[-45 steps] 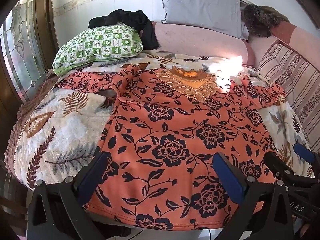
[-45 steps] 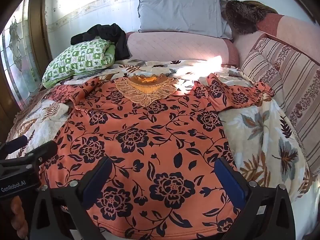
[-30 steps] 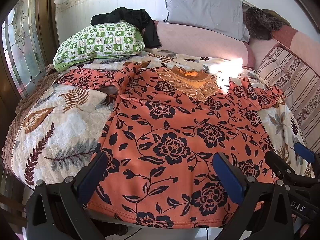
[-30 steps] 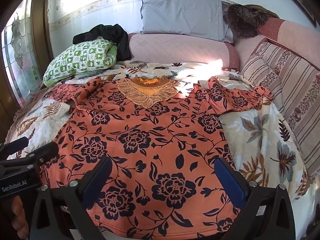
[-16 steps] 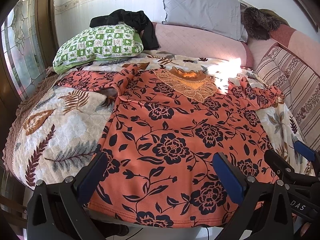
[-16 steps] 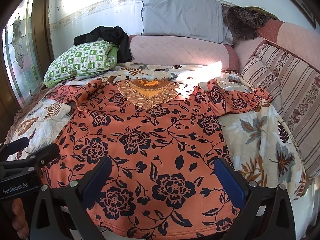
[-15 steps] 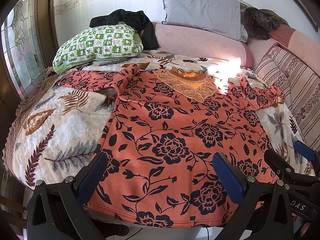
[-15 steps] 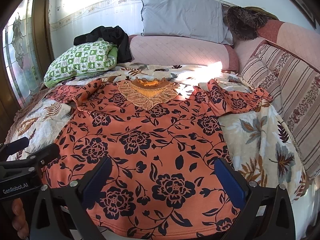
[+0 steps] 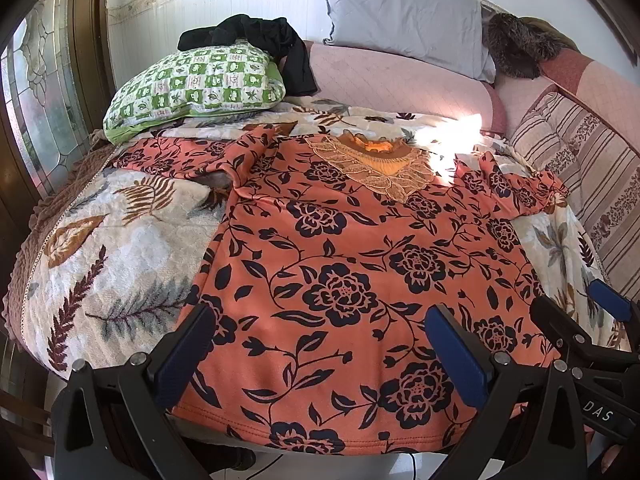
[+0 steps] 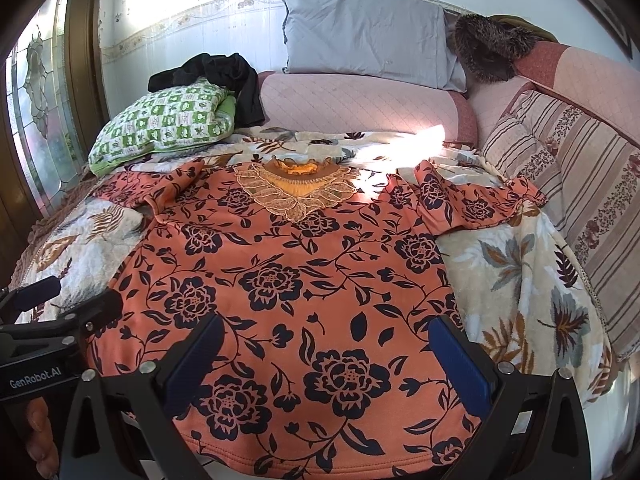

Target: Fold small clothes

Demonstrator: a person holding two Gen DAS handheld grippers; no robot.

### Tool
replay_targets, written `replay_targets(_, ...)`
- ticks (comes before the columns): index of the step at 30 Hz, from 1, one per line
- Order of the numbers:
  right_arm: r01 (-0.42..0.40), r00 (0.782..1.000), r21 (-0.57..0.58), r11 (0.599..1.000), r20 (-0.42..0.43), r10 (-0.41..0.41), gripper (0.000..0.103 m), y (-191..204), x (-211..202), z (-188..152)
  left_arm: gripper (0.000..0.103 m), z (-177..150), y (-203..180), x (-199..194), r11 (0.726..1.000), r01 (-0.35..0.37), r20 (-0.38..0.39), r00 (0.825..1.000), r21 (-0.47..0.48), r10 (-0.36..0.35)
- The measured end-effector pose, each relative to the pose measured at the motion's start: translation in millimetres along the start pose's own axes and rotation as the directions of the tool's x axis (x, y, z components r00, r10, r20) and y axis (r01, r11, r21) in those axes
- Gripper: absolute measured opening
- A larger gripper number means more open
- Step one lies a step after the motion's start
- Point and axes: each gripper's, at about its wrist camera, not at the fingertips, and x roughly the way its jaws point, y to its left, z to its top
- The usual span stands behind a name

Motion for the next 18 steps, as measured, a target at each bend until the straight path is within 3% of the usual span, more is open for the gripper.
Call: replay_targets(18, -0.001, 1.0, -0.005, 1.0, 0.005, 0.001, 0.103, 1.3, -0.5, 0.3, 0.103, -3.2, -1.0, 0.6, 1.0, 0.008, -0.007, 1.0, 0.002, -0.008)
